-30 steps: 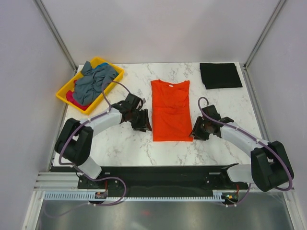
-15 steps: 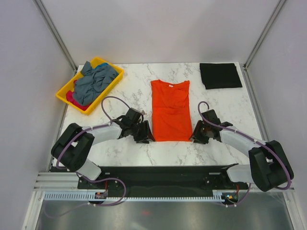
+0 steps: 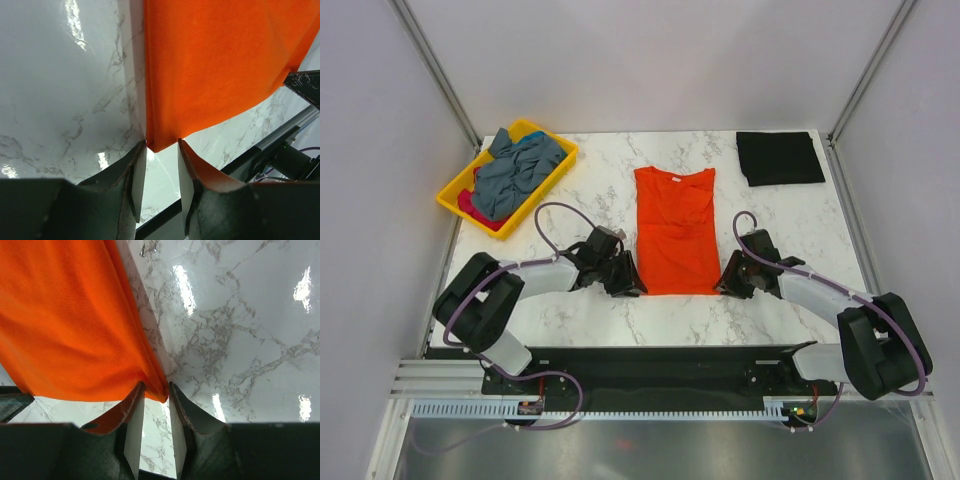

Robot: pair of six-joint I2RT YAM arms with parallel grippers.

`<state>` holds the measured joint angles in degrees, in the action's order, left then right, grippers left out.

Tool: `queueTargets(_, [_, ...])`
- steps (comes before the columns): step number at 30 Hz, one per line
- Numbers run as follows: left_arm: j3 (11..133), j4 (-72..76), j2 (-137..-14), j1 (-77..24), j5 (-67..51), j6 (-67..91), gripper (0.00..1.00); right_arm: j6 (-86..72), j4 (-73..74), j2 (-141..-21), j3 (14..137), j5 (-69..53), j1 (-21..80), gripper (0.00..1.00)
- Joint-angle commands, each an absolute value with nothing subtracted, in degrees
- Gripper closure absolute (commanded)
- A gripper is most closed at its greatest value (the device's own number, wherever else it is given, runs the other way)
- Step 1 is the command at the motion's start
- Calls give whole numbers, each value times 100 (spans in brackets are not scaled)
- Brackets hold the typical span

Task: Fold and stack the t-shirts
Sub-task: Fold the tshirt

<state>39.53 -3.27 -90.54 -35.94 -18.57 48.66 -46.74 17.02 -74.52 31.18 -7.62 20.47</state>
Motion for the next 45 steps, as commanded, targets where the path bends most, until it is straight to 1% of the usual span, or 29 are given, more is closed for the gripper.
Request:
queueTargets(1, [3920, -202, -9176, -3726, -1837, 5054, 61, -4658, 1811, -7541, 2857, -439, 2039, 66])
queueTargets(9, [3981, -554, -9106, -3814, -1512, 4922, 61, -4632, 1837, -7418, 2733, -405, 2039, 72])
queueTargets(10, [4008, -597, -9105, -3823, -1468, 4913, 61, -4632, 1828, -7418, 2725, -396, 2039, 74])
queueTargets(11, [4017, -598, -9105, -3832, -1459, 4913, 62, -4641, 1819, -7427, 2699, -396, 2048, 79])
queueTargets(13, [4060, -589, -9141, -3867, -1476, 4922, 64, -4623, 1758, -7427, 2681, -422, 2039, 85])
queueTargets(14, [4087, -554, -9175, -3876, -1494, 4913, 73, -4606, 1749, -7409, 2672, -404, 2048, 92])
queueTargets(16, [4148, -510, -9202, -3902, -1512, 4896, 86, -4579, 1767, -7357, 2672, -404, 2039, 99])
queueTargets(17, [4175, -518, -9202, -3911, -1520, 4878, 98, -4562, 1793, -7261, 2672, -387, 2039, 100])
queueTargets(21, [4289, -834, -8905, -3972, -1389, 4887, 98, -4474, 2187, -6804, 2707, -229, 2039, 100])
queueTargets(26, [4517, -1432, -8403, -4183, -871, 4825, 98, -4377, 2627, -5987, 2821, -167, 2057, 100])
queueTargets(34, [4948, -2477, -7691, -4869, -18, 4860, 98, -4368, 3717, -4958, 3252, -202, 2048, 100])
queueTargets(39, [4983, -2707, -7164, -5342, 255, 5115, 98, -4395, 4182, -4255, 3410, -290, 2057, 100])
queueTargets(45, [5001, -2856, -7057, -5678, 378, 5317, 98, -4447, 4491, -3824, 3515, -361, 2065, 100])
